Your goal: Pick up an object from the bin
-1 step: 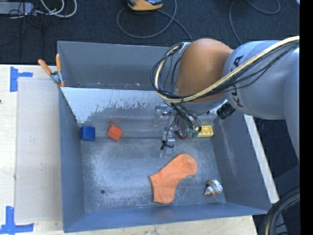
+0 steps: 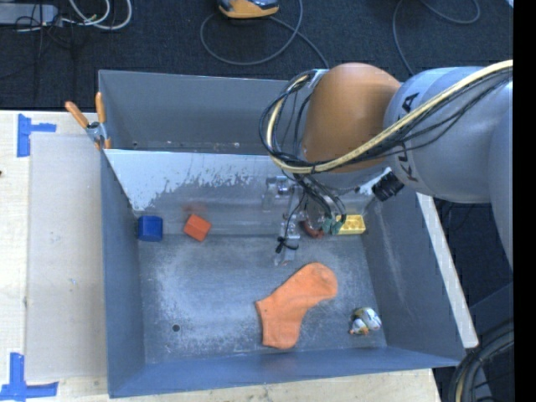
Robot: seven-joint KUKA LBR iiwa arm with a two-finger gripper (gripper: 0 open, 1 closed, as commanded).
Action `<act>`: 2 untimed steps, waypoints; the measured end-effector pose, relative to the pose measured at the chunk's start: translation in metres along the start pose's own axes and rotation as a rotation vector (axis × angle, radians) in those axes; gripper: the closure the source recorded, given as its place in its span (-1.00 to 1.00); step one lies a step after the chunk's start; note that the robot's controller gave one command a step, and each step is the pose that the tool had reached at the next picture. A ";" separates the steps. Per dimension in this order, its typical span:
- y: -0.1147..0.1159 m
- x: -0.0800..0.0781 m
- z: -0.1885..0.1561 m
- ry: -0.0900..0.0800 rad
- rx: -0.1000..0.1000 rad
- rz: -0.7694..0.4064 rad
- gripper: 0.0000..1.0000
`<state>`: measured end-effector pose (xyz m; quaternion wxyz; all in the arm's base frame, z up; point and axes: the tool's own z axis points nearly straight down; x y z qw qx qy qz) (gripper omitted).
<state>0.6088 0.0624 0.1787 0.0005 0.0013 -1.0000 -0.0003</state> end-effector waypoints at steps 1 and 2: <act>-0.027 0.029 0.036 0.002 -0.001 0.055 -1.00; -0.058 0.051 0.069 0.004 0.000 0.014 -1.00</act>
Offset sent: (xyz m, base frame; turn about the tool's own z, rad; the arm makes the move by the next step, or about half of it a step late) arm -0.0584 -0.0700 -0.0785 -0.0044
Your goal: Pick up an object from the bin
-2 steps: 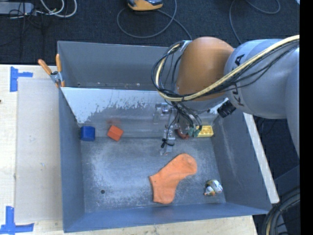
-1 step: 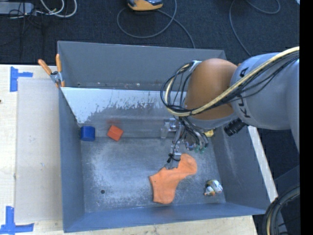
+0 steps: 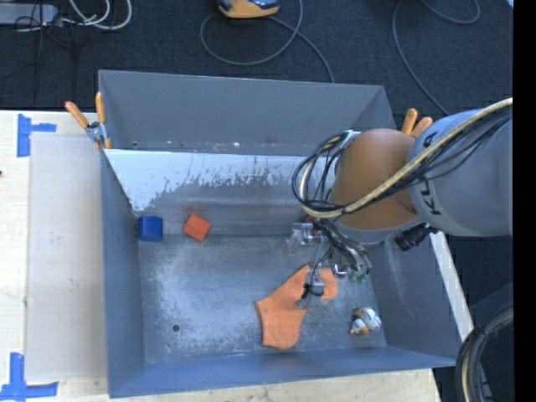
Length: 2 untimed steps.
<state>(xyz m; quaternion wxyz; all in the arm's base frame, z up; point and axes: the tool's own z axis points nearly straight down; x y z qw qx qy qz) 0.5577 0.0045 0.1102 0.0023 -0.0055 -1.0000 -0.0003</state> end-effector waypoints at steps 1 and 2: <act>0.008 0.007 0.041 0.001 -0.001 -0.075 1.00; 0.008 0.007 0.041 0.001 -0.002 -0.074 1.00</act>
Offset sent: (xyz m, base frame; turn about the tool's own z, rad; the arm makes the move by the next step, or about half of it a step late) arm 0.0000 0.0000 0.0000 0.0000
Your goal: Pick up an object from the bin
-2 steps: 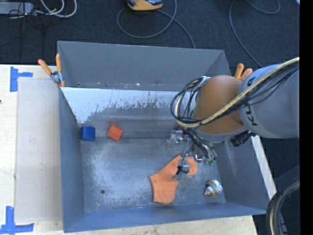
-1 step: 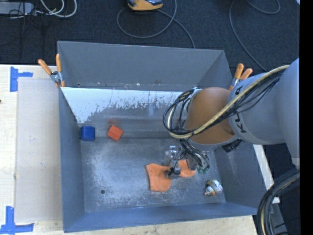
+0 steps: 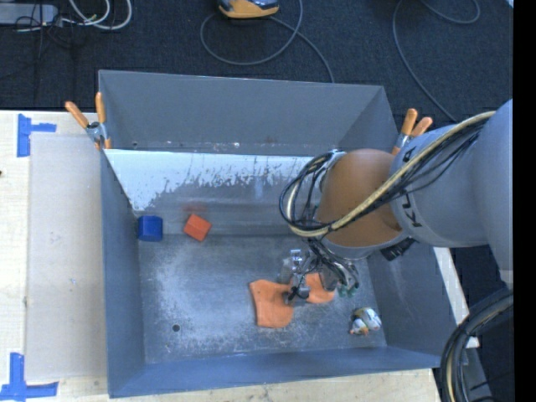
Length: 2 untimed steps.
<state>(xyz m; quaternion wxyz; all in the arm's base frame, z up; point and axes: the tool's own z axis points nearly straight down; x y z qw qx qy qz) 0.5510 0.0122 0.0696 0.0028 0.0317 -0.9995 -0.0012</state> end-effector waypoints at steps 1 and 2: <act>0.007 -0.003 -0.042 0.008 0.000 -0.013 1.00; 0.003 -0.020 -0.063 -0.011 0.001 -0.037 1.00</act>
Offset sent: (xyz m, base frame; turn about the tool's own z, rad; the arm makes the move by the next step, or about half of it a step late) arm 0.0334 -0.0077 0.0030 -0.0696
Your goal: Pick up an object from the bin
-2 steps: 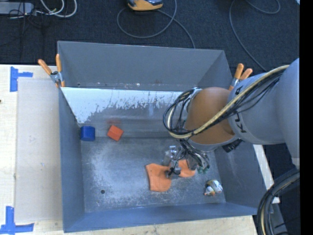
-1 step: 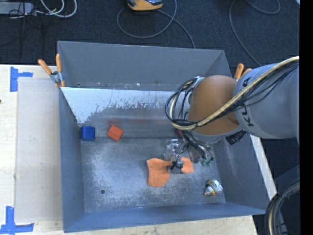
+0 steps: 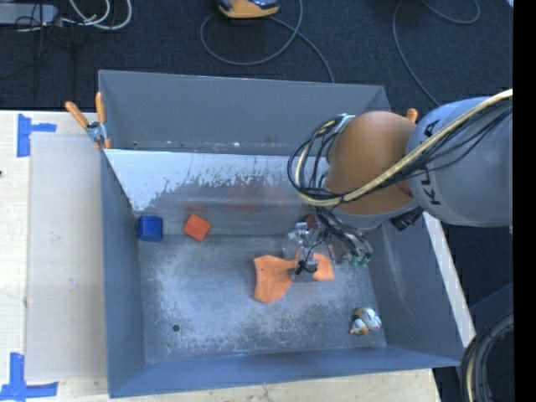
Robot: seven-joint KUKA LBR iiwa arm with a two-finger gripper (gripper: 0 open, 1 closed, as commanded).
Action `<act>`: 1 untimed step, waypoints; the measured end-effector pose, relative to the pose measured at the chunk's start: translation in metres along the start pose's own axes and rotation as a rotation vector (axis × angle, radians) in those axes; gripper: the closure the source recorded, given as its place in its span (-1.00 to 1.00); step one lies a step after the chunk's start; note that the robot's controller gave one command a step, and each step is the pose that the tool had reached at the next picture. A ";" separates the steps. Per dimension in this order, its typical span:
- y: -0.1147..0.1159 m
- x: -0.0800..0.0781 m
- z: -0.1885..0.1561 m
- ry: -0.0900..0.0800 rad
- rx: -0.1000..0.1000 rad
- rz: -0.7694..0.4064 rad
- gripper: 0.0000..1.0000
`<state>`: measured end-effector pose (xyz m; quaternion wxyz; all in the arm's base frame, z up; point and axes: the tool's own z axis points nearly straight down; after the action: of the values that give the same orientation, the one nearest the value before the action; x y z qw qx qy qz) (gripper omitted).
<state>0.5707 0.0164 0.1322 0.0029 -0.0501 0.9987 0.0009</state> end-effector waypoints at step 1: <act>0.002 0.000 -0.031 0.023 -0.002 -0.008 1.00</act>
Offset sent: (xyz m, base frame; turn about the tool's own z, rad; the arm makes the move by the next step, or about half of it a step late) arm 0.0449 -0.0043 0.0740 -0.0471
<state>0.5702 0.0181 0.1633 -0.0088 -0.0542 0.9985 0.0014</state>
